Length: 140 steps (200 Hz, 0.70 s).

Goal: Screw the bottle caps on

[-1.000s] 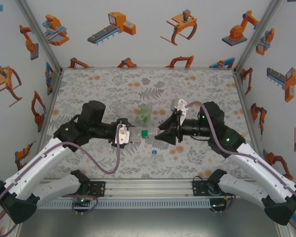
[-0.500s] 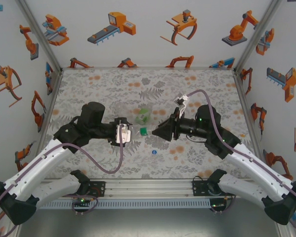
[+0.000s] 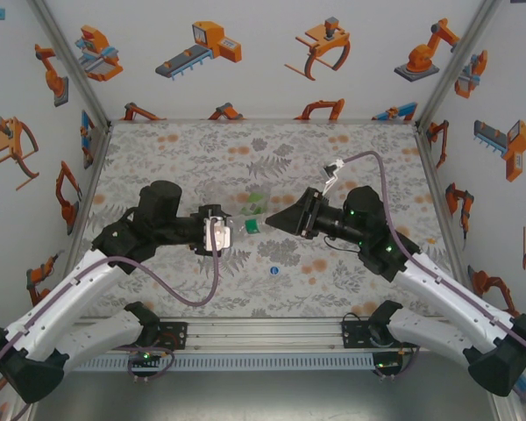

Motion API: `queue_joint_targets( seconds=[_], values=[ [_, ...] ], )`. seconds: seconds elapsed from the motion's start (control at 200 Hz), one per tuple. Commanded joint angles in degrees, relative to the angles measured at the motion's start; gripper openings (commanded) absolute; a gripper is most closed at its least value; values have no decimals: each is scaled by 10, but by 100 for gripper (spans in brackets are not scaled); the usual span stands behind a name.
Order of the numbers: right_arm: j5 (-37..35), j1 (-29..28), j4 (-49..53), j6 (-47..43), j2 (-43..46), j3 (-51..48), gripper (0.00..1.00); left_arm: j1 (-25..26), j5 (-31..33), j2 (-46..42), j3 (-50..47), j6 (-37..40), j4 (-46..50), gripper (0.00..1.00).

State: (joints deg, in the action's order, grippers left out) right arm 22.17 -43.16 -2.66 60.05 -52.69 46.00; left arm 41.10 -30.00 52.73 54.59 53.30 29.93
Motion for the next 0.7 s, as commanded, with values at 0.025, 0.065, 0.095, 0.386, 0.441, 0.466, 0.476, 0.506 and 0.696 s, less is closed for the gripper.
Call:
queue_joint_targets(
  seconds=[0.025,0.065,0.095,0.386,0.441,0.466,0.476,0.506,0.696],
  values=[
    [36,-5,-43,32,-12,3,0,16,-108,-10,3,6,-45,0],
    [41,-5,-29,14,-10,12,0,17,-111,-12,2,1,-49,0],
    [47,-5,-15,-5,-8,21,0,16,-117,-15,2,-5,-54,0],
    [91,-5,174,-188,-1,141,0,18,-218,-5,22,-47,-76,0],
    [95,-5,186,-187,-7,153,0,19,-217,-4,19,-53,-87,0],
    [95,-5,189,-180,-11,157,0,20,-212,-5,16,-59,-95,0],
    [94,-5,190,-177,-11,158,0,20,-209,-4,15,-62,-98,0],
    [92,-5,191,-166,-13,158,0,21,-201,-5,12,-73,-113,0],
    [88,-5,223,-82,-45,184,0,46,-124,7,7,-110,-167,0]
  ],
)
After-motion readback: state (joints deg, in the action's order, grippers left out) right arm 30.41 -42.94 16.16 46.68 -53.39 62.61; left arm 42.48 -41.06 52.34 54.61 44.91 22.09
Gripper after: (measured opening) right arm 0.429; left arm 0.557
